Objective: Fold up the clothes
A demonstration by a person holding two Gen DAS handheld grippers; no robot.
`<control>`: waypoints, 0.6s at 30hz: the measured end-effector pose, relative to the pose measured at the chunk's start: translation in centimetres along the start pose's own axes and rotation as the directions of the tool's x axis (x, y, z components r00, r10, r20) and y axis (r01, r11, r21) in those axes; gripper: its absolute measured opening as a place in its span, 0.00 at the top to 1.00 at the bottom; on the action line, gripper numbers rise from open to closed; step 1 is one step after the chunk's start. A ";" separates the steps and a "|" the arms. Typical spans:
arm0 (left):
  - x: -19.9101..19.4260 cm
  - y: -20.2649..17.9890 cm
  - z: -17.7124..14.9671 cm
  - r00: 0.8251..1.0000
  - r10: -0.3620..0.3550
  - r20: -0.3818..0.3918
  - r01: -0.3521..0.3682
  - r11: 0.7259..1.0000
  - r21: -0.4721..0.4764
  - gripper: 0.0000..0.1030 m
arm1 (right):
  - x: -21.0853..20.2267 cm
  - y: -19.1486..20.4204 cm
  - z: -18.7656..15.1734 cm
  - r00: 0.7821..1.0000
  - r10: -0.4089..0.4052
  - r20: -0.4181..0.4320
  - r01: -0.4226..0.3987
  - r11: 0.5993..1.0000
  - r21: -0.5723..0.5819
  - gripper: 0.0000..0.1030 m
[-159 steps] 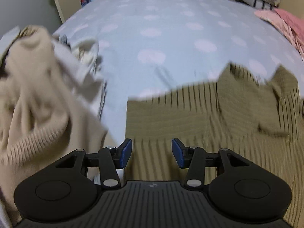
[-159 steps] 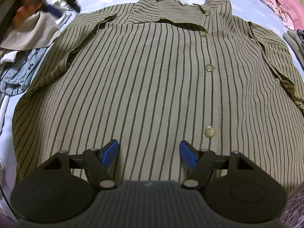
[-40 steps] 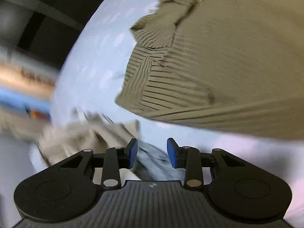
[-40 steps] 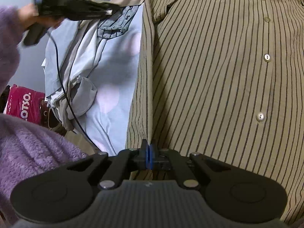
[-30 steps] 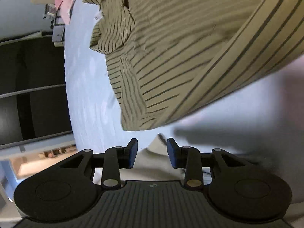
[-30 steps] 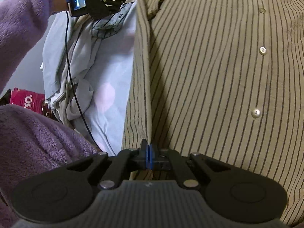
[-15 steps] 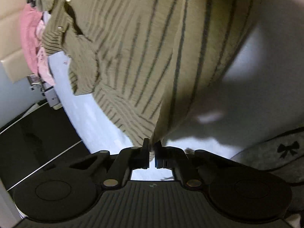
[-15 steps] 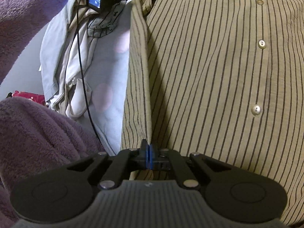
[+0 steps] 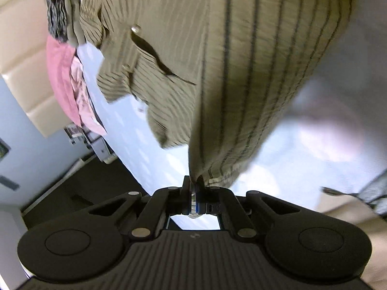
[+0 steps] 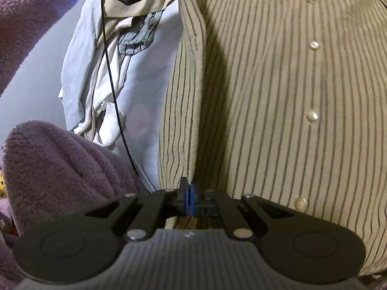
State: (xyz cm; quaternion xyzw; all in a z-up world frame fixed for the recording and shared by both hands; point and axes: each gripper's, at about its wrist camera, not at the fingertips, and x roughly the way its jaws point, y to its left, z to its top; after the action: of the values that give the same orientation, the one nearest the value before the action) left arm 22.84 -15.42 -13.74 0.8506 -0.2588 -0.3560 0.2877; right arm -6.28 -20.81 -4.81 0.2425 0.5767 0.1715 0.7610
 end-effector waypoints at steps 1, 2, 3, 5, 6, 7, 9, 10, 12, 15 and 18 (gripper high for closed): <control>0.4 0.8 0.5 1.000 0.007 0.008 -0.007 1.000 0.013 0.99 | -0.3 -0.2 -0.3 1.000 0.003 0.005 -0.003 1.000 0.006 0.98; 0.8 1.5 1.0 1.000 0.012 0.016 -0.013 1.000 0.024 0.99 | -0.5 -0.5 -0.5 1.000 0.004 0.009 -0.004 1.000 0.012 0.98; 1.1 2.3 1.5 1.000 0.017 0.025 -0.017 0.999 0.034 0.99 | -0.7 -0.8 -0.8 1.000 0.005 0.012 -0.005 1.000 0.020 0.98; 1.8 3.9 2.6 0.999 0.026 0.047 -0.028 0.998 0.048 0.99 | -1.1 -1.3 -1.3 1.000 -0.003 0.012 0.003 0.999 0.036 0.98; 2.2 4.7 3.3 0.998 0.028 0.060 -0.031 0.998 0.051 0.99 | -1.3 -1.6 -1.6 1.000 -0.009 0.010 0.009 0.999 0.044 0.98; 2.6 5.5 4.0 0.997 0.025 0.074 -0.029 0.998 0.052 0.99 | -1.5 -1.9 -1.8 1.000 -0.017 0.008 0.016 0.998 0.053 0.98; 3.2 6.7 5.2 0.995 0.022 0.098 -0.029 0.997 0.065 0.99 | -1.8 -2.2 -2.1 1.000 -0.031 0.005 0.030 0.997 0.065 0.98; 3.6 7.3 5.9 0.994 0.022 0.111 -0.031 0.996 0.079 0.99 | -2.0 -2.2 -2.3 1.000 -0.030 0.005 0.029 0.997 0.066 0.98; 4.1 8.3 7.0 0.991 0.017 0.131 -0.030 0.995 0.092 0.99 | -2.4 -2.3 -2.6 1.000 -0.028 0.009 0.027 0.997 0.067 0.98; 5.1 9.7 8.5 0.988 0.001 0.154 -0.017 0.995 0.102 0.99 | -3.1 -2.8 -2.9 0.999 -0.032 0.014 0.031 0.997 0.077 0.98; 6.2 10.6 10.3 0.985 -0.025 0.172 0.006 0.994 0.109 0.99 | -3.2 -3.7 -3.2 0.999 -0.036 0.006 0.035 0.994 0.104 0.98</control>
State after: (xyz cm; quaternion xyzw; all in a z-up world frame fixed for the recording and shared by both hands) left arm 16.37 -29.94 -15.42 0.8328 -0.2949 -0.4163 0.2149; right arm -10.31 -25.06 -5.07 0.2720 0.5862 0.1270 0.7525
